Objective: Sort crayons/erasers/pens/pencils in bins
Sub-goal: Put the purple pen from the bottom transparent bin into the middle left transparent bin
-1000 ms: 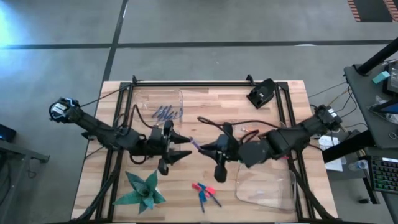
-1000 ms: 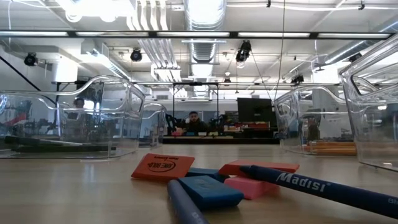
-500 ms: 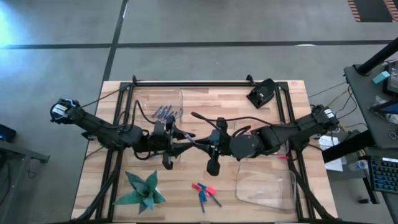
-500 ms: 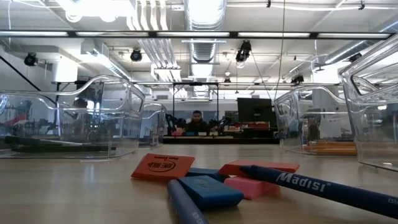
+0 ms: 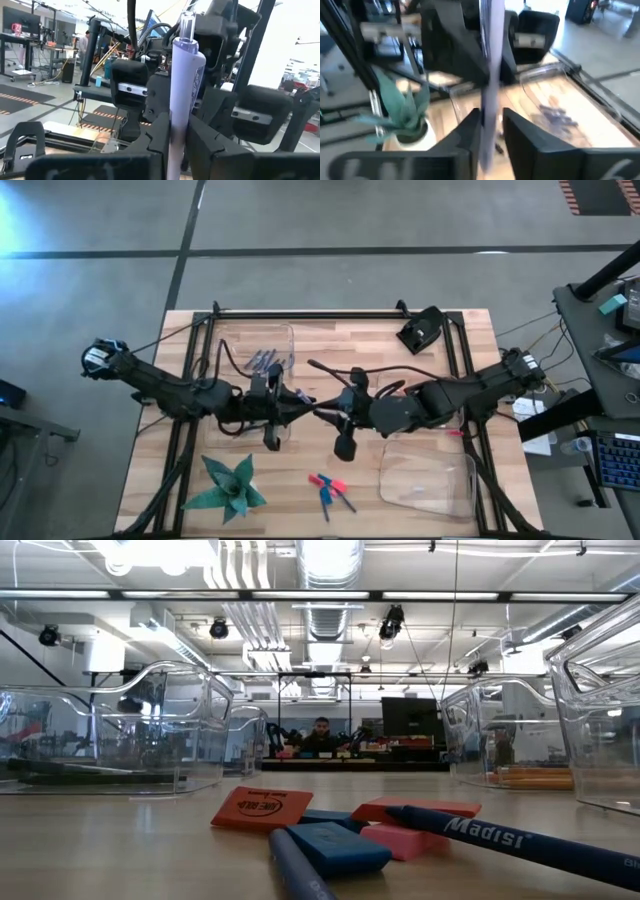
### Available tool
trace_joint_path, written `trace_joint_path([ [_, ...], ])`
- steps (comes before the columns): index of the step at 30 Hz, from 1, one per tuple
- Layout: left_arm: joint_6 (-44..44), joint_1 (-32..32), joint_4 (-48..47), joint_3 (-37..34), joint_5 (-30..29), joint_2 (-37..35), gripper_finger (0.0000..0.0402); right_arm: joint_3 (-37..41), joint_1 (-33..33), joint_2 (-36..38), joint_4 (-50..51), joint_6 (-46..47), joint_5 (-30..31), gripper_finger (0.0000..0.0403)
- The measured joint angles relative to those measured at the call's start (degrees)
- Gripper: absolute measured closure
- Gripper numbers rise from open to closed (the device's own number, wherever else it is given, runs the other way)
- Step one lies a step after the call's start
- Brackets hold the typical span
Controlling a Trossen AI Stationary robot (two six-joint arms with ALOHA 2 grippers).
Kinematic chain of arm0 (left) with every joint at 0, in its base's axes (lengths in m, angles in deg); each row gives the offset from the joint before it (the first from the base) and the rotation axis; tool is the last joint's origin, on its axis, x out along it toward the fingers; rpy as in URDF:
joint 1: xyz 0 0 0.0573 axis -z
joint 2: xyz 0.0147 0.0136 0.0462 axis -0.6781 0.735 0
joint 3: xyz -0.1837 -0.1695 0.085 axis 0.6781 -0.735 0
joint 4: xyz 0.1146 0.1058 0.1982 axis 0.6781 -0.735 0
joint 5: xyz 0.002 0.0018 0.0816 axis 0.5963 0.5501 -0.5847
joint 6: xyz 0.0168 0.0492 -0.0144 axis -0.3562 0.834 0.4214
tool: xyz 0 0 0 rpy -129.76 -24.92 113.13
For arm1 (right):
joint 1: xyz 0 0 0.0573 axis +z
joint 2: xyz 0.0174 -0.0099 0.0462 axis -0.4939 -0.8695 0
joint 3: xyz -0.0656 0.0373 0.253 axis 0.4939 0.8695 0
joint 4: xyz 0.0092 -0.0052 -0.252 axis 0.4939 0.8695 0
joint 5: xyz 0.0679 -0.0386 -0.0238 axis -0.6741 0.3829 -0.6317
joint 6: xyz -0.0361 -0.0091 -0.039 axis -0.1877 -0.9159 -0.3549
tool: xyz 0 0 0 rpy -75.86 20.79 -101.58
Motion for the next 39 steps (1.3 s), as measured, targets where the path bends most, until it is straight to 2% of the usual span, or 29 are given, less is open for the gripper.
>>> trace_joint_path([
  [4, -0.1, 0.0, -0.9, 0.0, 0.3, -0.1, 0.0375, -4.6, 0.0, 0.0, 12.6, 5.8, -3.1, 0.0277],
  [8, -2.8, -0.3, -10.1, 0.0, -0.6, -1.3, 0.0374, -8.4, 0.4, 0.2, 24.9, 13.3, -5.1, 0.0241],
  [14, -19.4, -0.8, -38.6, 0.0, -1.9, -5.9, 0.0374, -6.1, 2.2, 0.1, 31.3, 21.8, -5.4, 0.0228],
  [19, -33.7, -0.8, -63.9, -0.4, -1.5, -8.4, 0.0373, -0.7, 3.2, -0.6, 30.9, 27.2, -5.4, 0.0227],
  [22, -39.4, -0.8, -74.2, -2.0, 1.3, -8.3, 0.0373, 2.5, 3.2, -1.8, 28.4, 29.6, -5.3, 0.0227],
  [27, -45.5, -0.6, -76.0, -5.6, 7.0, -7.3, 0.0373, 6.0, 3.1, -5.3, 22.7, 31.3, -5.8, 0.0227],
  [31, -46.8, -0.6, -76.1, -8.2, 7.6, -6.0, 0.0373, 6.0, 3.2, -9.5, 22.2, 33.6, -6.2, 0.0227],
  [39, -49.8, -0.6, -75.9, -12.3, 8.4, -2.1, 0.0373, 6.0, 3.2, -16.3, 21.6, 39.6, -11.9, 0.0227],
])
